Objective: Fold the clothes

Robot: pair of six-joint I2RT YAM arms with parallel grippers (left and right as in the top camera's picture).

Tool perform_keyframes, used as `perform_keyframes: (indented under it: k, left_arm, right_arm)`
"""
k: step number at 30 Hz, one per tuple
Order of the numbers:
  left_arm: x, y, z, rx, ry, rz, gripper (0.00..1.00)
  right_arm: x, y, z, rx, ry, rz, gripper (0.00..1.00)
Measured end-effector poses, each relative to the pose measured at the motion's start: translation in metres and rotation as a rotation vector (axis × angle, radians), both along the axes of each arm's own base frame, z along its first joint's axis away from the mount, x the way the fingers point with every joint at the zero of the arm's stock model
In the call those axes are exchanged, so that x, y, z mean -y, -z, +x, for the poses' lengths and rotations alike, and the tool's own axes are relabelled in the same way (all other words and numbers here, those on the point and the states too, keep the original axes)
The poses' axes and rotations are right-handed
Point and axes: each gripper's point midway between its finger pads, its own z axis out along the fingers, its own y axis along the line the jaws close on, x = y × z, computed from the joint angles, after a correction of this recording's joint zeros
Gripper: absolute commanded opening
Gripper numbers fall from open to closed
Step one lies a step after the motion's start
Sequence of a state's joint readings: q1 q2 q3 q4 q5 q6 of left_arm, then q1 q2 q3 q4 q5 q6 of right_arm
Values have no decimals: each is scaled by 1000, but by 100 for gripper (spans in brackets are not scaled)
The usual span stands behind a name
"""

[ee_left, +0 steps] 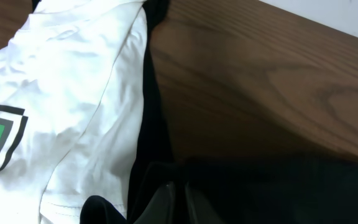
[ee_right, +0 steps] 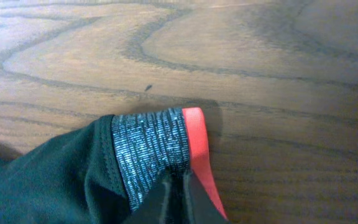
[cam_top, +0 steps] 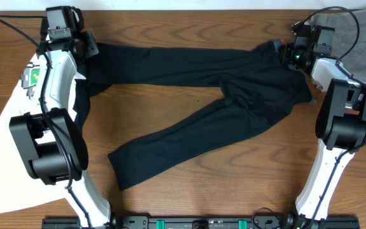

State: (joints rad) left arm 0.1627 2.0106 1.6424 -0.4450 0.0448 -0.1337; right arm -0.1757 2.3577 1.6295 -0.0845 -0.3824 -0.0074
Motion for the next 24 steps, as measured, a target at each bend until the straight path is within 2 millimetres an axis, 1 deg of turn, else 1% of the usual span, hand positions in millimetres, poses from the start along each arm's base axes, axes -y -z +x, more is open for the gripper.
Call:
perform_keyframes:
  k: [3,6,9,12,13,14,15,16,17,18,19,21,24]
  left_arm:
    - [0,0,0,0,0,0,6]
    - [0,0,0,2,0,0,6]
    - [0,-1,1,5,0,1,6]
    - [0,-1,2,8,0,1,6]
    - [0,-1,1,8,0,1,6]
    - [0,-1,1,8,0,1,14]
    - [0,-1,1,7,3,4,39]
    - [0,-1,1,5,3,3,57]
    - [0,0,0,2,2,2,89]
    - [0,1,-1,-4,2,1,98]
    - [0,2,-2,-12,2,0,98]
    - [1,5,-6,-32,2,-3,98]
    - [2,5,-16,-65,1,-9,98]
  right_arm:
    - [2,-2,2,-10,13,-3,1]
    - [6,-12,8,-28,29,-9,1]
    - [12,-36,20,-11,46,-29,1]
    - [20,-65,31,12,61,-54,1]
    - [21,-72,31,6,64,-59,5]
    - [22,-77,30,-7,66,-61,20]
    - [23,-81,27,-30,67,-61,37]
    - [23,-81,21,-64,68,-58,52]
    - [23,-82,15,-103,67,-52,64]
    - [22,-83,7,-146,65,-48,69]
    - [22,-83,1,-174,63,-45,74]
    - [21,-89,-16,-257,63,-31,80]
    - [21,-108,-38,-346,66,-16,81]
